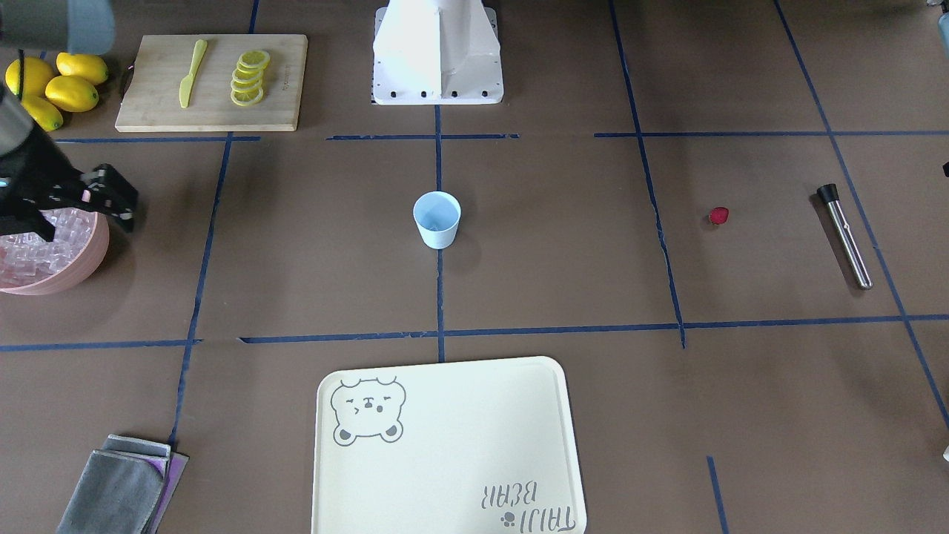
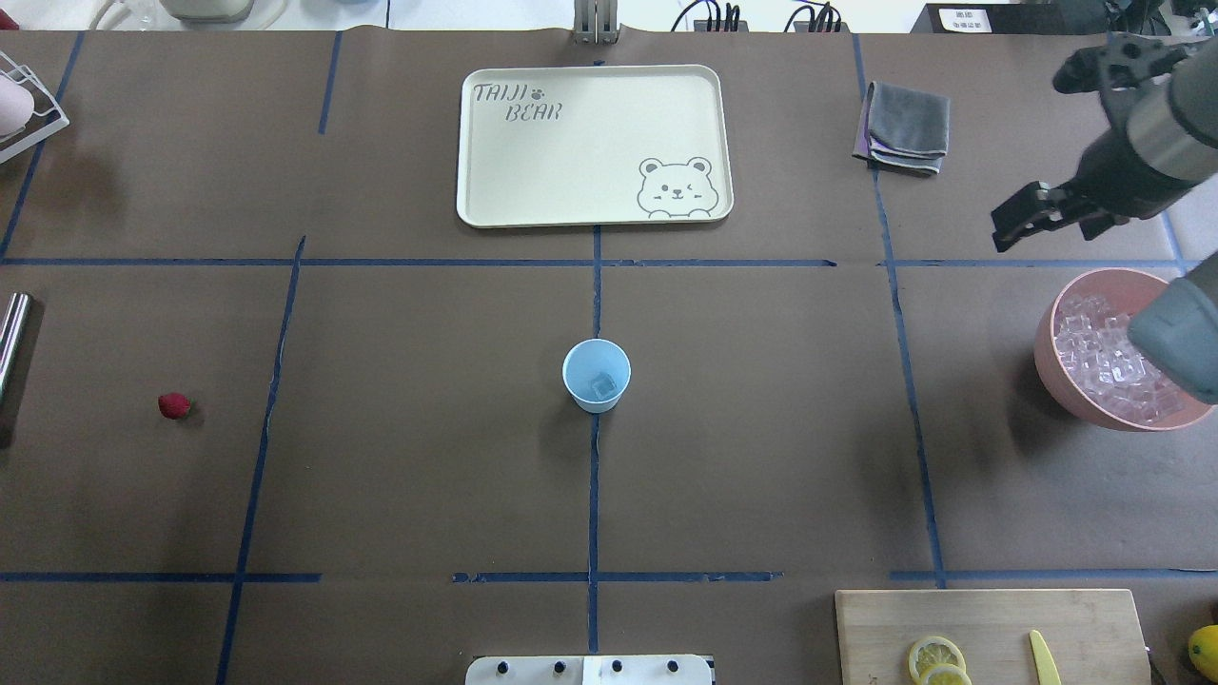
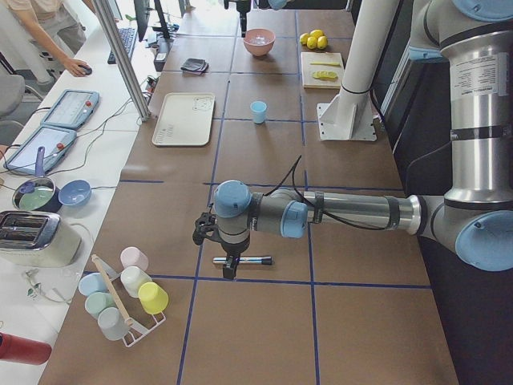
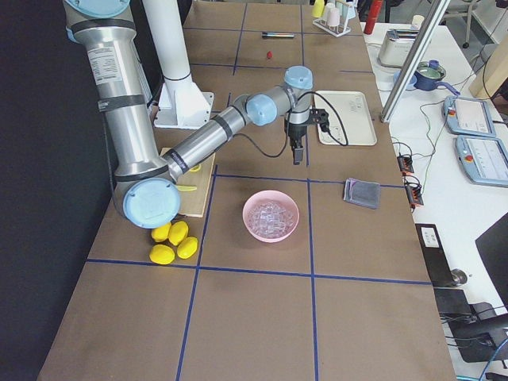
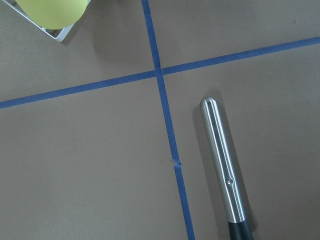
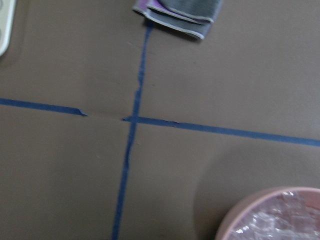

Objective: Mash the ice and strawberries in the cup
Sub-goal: 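Move the right gripper back over the pink bowl of ice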

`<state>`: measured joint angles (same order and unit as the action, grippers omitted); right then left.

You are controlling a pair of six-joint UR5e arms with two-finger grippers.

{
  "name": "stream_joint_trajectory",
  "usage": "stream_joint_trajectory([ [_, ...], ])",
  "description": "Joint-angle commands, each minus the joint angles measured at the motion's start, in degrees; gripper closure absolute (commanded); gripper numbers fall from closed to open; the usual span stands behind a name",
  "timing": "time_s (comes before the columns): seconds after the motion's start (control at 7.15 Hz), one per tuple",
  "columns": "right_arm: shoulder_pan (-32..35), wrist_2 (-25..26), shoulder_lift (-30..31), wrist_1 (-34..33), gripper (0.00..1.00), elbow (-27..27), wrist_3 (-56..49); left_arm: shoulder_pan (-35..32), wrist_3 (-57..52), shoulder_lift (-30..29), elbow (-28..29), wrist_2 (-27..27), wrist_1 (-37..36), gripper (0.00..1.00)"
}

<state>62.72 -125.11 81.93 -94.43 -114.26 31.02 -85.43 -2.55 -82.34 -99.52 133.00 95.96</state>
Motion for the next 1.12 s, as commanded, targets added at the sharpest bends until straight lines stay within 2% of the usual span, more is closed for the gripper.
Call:
stream_joint_trajectory([
  [0.0, 4.07, -3.21, 14.79, 13.95, 0.01, 0.00, -4.03, 0.00, 0.00, 0.07, -0.15, 0.07, 0.01, 0.00],
  [0.28, 3.64, -2.78, 17.04, 18.82, 0.03, 3.40, -2.64, 0.00, 0.00, 0.07, -0.15, 0.07, 0.01, 0.00],
  [0.7, -1.18, 0.29, 17.04, 18.84, 0.07, 4.30, -0.53, -0.09, 0.00, 0.07, -0.24, 0.07, 0.01, 0.00],
  [0.98, -2.33, 0.48, 17.56, 18.84, 0.12, 5.18, -0.69, 0.00, 0.00, 0.07, -0.24, 0.07, 0.01, 0.00],
])
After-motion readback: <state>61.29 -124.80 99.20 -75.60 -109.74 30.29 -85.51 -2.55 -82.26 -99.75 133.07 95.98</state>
